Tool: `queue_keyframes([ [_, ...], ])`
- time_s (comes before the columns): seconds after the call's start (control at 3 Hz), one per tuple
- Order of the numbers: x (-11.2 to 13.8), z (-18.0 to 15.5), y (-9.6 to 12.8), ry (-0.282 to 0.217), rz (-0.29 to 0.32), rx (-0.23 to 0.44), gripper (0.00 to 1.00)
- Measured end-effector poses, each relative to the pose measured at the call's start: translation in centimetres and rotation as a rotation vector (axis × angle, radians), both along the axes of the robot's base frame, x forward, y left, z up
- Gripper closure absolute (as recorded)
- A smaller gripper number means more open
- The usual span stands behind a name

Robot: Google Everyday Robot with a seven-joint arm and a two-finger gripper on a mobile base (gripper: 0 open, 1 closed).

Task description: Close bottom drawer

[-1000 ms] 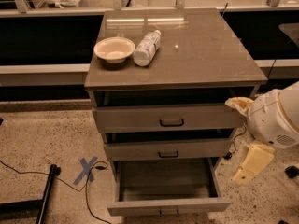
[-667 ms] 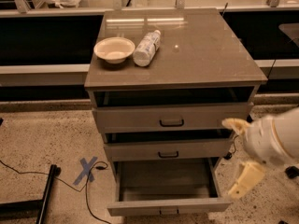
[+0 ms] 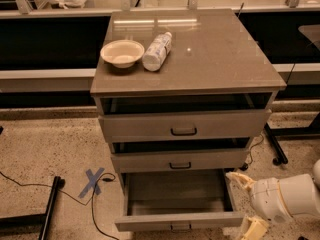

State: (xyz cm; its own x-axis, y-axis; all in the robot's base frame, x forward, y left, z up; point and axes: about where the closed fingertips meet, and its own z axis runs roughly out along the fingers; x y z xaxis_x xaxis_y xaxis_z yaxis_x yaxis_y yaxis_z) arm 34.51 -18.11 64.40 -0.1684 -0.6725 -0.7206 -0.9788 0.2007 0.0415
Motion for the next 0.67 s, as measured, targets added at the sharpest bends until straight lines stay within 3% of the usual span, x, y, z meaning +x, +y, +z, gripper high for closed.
queue_keyframes([
  [0.33,0.1,0.0,0.1,0.003,0.004,-0.003,0.0],
  [0.67,1.0,-3.1,0.5,-0.001,0.027,-0.115,0.0],
])
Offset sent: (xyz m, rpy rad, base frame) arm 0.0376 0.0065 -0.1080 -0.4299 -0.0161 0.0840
